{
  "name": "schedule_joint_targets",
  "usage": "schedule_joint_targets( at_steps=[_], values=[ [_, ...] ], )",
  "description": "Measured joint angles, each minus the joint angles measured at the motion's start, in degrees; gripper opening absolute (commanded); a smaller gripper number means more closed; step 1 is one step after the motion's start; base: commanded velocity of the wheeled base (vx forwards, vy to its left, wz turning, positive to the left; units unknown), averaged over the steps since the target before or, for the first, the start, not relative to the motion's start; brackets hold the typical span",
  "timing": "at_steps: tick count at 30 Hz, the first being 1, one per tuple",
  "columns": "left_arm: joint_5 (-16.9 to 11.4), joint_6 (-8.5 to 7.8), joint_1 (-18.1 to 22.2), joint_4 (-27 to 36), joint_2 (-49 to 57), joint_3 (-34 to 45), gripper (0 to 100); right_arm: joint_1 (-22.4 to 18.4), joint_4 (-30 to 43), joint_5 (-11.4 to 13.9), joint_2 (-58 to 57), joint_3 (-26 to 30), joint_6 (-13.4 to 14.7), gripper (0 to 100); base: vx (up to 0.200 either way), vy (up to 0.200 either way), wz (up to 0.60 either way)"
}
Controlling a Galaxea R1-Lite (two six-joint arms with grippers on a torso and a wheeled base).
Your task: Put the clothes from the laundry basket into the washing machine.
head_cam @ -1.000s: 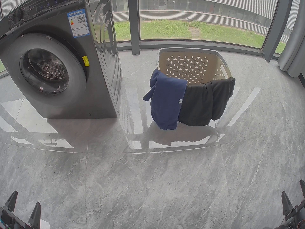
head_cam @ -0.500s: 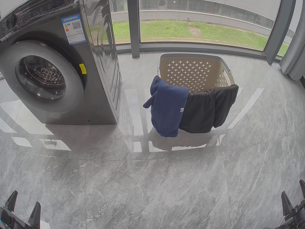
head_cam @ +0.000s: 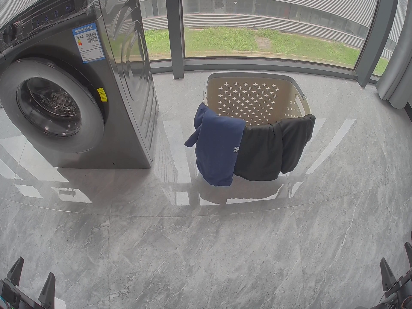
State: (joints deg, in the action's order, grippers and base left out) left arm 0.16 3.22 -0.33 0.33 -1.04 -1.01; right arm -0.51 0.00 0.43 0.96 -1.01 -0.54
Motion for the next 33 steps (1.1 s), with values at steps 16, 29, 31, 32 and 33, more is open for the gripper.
schedule_joint_targets(
  at_steps=[16,29,31,32,33],
  values=[
    [0.0,0.01,0.0,0.0,0.0,0.0,100,0.0,0.0,0.0,0.0,0.0,0.0,100,0.0,-0.15,0.0],
    [0.0,0.0,0.0,0.0,0.0,0.0,100,0.0,0.0,0.0,0.0,0.0,0.0,100,0.062,0.0,0.0],
    [0.0,0.0,0.0,0.0,0.0,0.0,100,0.0,0.0,0.0,0.0,0.0,0.0,100,0.2,0.0,0.0],
    [0.0,-0.02,0.0,0.0,0.0,0.0,100,0.0,0.0,0.0,0.0,0.0,0.0,100,0.2,0.0,0.0],
    [0.0,-0.02,0.0,0.0,0.0,0.0,100,0.0,0.0,0.0,0.0,0.0,0.0,100,0.2,0.0,0.0]
  ],
)
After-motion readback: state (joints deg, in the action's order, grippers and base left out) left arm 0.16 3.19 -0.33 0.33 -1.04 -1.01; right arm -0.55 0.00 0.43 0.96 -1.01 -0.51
